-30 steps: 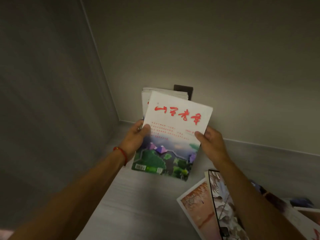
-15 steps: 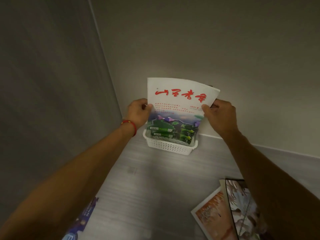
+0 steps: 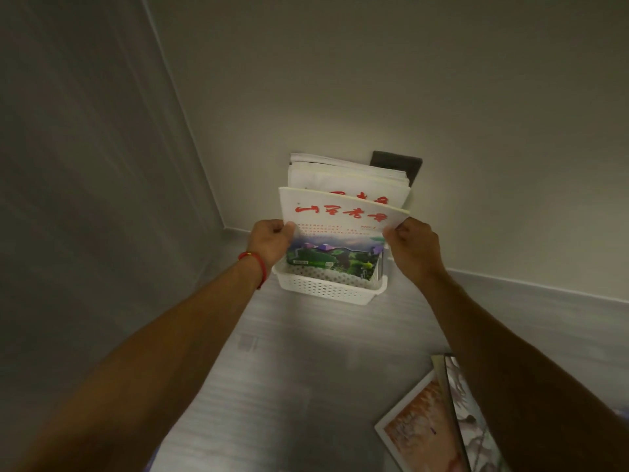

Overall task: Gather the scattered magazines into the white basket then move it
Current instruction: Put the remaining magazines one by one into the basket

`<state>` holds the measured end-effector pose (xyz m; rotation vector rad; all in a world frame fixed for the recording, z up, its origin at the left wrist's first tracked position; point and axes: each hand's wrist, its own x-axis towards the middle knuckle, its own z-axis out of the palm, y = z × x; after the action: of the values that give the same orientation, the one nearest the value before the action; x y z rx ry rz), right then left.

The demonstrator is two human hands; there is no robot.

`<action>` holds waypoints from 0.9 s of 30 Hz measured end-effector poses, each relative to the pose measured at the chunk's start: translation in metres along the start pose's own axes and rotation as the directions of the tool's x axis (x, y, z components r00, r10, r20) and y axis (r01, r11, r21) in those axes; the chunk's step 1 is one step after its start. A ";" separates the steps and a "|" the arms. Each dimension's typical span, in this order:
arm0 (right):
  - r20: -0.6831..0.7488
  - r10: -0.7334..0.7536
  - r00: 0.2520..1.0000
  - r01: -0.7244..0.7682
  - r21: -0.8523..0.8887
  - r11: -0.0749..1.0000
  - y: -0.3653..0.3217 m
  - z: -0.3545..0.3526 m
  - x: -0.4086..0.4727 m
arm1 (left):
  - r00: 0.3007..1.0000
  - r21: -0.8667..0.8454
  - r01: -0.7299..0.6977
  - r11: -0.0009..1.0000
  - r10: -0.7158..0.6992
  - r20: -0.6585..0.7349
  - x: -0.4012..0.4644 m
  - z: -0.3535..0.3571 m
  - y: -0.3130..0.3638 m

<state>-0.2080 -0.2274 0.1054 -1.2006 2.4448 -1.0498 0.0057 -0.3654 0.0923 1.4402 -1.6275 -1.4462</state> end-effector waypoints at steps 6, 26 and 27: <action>0.083 0.081 0.993 -0.095 0.185 0.978 0.003 0.010 -0.008 | 0.999 -0.025 0.026 0.999 -0.025 0.032 -0.003 0.006 0.003; 0.127 0.435 0.891 -0.408 -0.195 0.892 0.235 -0.144 -0.246 | 0.779 0.368 -0.490 0.790 0.208 0.592 -0.240 0.186 -0.100; 0.084 0.471 0.878 -0.455 -0.162 0.876 0.249 -0.154 -0.263 | 0.747 0.373 -0.516 0.771 0.192 0.636 -0.252 0.200 -0.105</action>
<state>-0.2632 0.1521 0.0173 -0.6242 2.5516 -0.6565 -0.0590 -0.0463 0.0015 0.8416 -2.6945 -1.2993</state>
